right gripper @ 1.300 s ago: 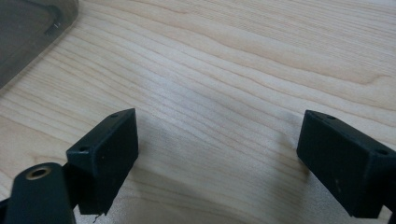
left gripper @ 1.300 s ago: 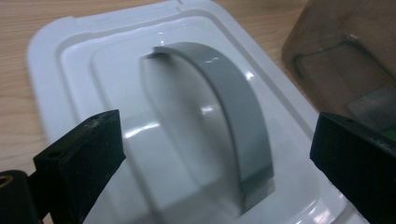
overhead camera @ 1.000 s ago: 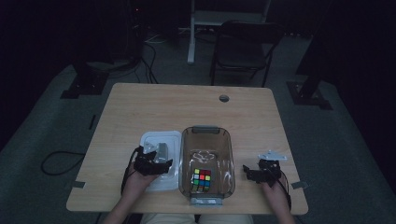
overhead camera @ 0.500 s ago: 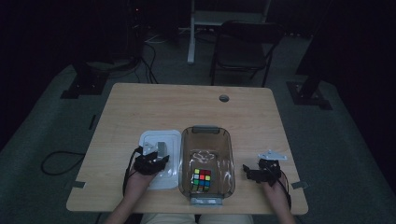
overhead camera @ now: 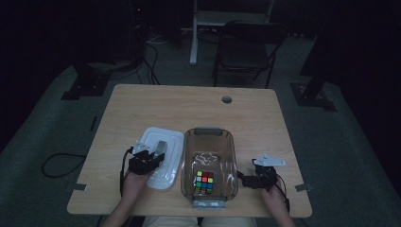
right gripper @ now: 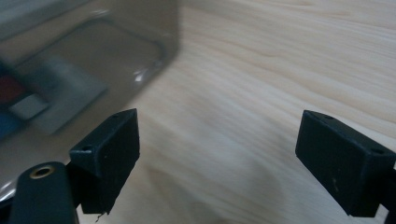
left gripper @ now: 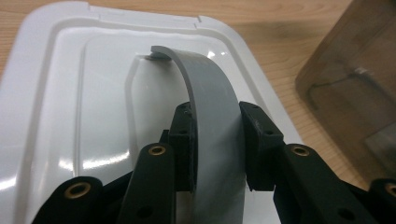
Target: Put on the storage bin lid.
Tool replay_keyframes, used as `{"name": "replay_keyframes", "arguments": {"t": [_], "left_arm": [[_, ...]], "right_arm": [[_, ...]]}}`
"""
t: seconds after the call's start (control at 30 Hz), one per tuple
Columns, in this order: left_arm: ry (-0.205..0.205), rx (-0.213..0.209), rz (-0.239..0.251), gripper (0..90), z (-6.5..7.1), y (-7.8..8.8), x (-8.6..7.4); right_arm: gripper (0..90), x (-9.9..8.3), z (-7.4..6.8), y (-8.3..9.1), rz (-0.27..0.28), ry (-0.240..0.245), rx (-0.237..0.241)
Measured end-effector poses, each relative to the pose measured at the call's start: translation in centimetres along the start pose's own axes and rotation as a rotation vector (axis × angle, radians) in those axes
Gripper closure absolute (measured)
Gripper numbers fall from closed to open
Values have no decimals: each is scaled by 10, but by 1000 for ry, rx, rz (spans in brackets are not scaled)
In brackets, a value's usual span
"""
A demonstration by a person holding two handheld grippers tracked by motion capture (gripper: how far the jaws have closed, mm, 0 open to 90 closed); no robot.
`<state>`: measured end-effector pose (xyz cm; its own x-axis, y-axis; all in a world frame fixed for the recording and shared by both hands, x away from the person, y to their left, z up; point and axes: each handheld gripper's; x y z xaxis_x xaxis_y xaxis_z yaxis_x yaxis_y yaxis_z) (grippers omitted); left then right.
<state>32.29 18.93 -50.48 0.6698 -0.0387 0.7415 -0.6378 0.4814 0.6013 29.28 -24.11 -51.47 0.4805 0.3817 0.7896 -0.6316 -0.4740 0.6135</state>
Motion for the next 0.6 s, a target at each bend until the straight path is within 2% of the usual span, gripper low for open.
{"name": "replay_keyframes", "arguments": {"t": [0.03, 0.07, 0.1, 0.13, 0.17, 0.23, 0.3, 0.37, 0.43, 0.6], "left_arm": [[-4, -4, -4, 698, 0, 2, 0], [-4, -4, -4, 698, 0, 2, 0], [1, -14, -1, 698, -1, 6, 0], [1, -14, -1, 698, -1, 6, 0], [-1, -17, 8, 698, -2, 11, 2], [1, -17, 11, 700, -3, 17, 5], [1, -17, 11, 700, -3, 17, 5], [15, -13, 32, 701, -7, 29, 12], [20, -12, 41, 701, -9, 34, 14], [24, -4, 63, 702, -11, 51, 23]], "right_arm": [[136, 1, -5, -2, -16, 30, 12], [136, 1, -5, -2, -16, 30, 12], [136, 2, -8, -2, -16, 42, 39], [136, 2, -8, -2, -16, 42, 39], [136, 2, -10, -3, -7, 45, 69], [136, 2, -13, -3, -3, 61, 86], [136, 2, -15, -4, -5, 67, 91], [136, 3, -18, -5, -4, 81, 101], [136, 4, -21, -5, -11, 98, 87], [137, 3, -21, -5, -6, 87, 90]]}}
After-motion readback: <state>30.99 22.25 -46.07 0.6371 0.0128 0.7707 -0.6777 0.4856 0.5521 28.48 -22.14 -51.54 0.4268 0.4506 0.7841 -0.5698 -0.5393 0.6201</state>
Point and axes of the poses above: each handheld gripper's, and its own axes: y roughly backward along the jaws, x roughly out of its top, z roughly to its right, and after that the axes turned 5 degrees about y, right-handed
